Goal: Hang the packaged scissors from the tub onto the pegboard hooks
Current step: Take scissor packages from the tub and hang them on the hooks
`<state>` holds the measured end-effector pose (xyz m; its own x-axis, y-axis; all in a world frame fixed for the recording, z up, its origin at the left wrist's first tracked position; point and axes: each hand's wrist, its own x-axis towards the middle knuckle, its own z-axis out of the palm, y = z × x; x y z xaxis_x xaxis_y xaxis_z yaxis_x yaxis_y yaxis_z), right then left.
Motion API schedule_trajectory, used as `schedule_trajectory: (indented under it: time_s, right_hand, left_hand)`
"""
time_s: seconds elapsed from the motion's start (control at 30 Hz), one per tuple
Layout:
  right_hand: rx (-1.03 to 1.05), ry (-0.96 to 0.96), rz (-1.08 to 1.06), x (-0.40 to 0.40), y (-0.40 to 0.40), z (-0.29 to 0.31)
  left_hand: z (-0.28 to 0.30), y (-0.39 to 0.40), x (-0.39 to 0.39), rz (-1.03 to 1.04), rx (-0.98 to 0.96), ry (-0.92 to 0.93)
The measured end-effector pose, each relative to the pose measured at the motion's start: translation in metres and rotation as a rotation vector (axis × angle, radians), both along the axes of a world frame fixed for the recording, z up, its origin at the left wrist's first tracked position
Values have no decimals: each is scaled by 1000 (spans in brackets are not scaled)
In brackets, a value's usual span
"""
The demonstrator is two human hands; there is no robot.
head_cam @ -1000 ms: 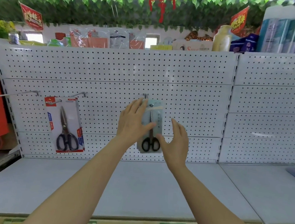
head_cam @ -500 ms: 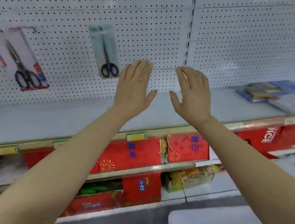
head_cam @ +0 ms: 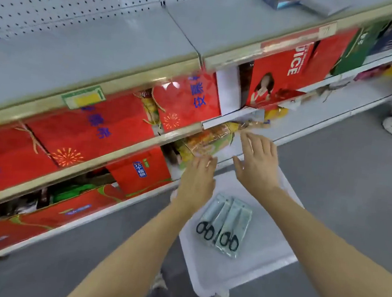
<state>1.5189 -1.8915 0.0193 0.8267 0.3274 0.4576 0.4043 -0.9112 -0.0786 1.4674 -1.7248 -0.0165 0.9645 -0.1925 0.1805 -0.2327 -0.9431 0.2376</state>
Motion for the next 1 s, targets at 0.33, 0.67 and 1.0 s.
schedule_trajectory:
  time_s: [0.33, 0.67, 1.0]
  right_hand:
    - [-73, 330, -147, -84, -63, -154]
    - [15, 532, -335, -115, -70, -220]
    - [438, 1155, -805, -115, -46, -240]
  left_hand:
    - [-175, -37, -47, 138, 160, 829]
    - [-230, -58, -22, 333, 115, 833]
    - [-218, -58, -27, 440, -269, 743]
